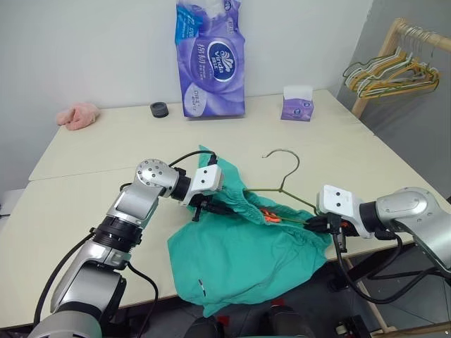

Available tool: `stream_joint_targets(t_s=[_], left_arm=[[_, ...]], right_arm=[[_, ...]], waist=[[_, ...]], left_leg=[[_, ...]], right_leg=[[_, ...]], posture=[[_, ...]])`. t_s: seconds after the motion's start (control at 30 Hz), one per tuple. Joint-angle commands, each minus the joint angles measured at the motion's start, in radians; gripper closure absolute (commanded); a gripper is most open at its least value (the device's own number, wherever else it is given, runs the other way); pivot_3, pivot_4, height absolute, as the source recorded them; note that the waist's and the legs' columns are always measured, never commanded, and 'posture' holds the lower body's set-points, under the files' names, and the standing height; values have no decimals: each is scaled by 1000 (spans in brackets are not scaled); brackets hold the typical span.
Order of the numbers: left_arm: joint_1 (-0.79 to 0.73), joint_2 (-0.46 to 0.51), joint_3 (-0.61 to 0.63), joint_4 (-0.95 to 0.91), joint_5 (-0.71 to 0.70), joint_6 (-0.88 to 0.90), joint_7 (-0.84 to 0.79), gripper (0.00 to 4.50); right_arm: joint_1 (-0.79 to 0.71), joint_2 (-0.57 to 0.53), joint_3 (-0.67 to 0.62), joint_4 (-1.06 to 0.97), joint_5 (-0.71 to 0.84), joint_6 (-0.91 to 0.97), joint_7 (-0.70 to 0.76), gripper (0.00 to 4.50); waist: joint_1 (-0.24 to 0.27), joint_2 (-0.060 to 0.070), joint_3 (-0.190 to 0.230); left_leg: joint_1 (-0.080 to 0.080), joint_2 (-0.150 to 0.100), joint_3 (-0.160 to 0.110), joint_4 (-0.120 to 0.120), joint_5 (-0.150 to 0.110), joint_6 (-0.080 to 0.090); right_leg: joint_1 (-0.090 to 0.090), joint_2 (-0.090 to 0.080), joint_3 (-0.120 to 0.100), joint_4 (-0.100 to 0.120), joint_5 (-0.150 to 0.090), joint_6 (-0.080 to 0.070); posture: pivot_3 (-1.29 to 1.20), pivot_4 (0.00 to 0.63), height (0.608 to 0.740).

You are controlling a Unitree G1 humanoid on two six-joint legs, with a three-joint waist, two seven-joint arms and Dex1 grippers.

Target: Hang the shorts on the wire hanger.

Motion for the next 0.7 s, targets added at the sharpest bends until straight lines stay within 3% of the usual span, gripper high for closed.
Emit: stream_joint_targets(t_s=[0.03, 0.3, 0.4, 0.7], left_arm=[[-9, -29, -4, -61, -16, 13, 17, 4351], [-4, -35, -3, -77, -15, 38, 15, 4460], [-1, -36, -4, -78, -13, 42, 16, 4461], [8, -19, -4, -82, 3, 34, 18, 4480]], right_arm=[[-39, 15, -14, -86, 37, -19, 19, 4500], [-52, 7, 0, -95, 16, -51, 40, 4500], [-53, -47, -2, -65, -31, -117, 73, 3775], [-16, -238, -132, 165, -149, -326, 110, 816]], waist=[[0, 0, 0], [0, 0, 0], [0, 0, 0], [-1, 1, 0]], left_leg=[[0, 0, 0, 0, 0, 0], [0, 0, 0, 0, 0, 0], [0, 0, 0, 0, 0, 0], [0, 0, 1, 0, 0, 0]], right_leg=[[0, 0, 0, 0, 0, 0], [0, 0, 0, 0, 0, 0], [0, 0, 0, 0, 0, 0], [0, 0, 0, 0, 0, 0]], posture=[[-145, 24, 740], [-150, 29, 740], [-150, 29, 740], [-160, 32, 740]])
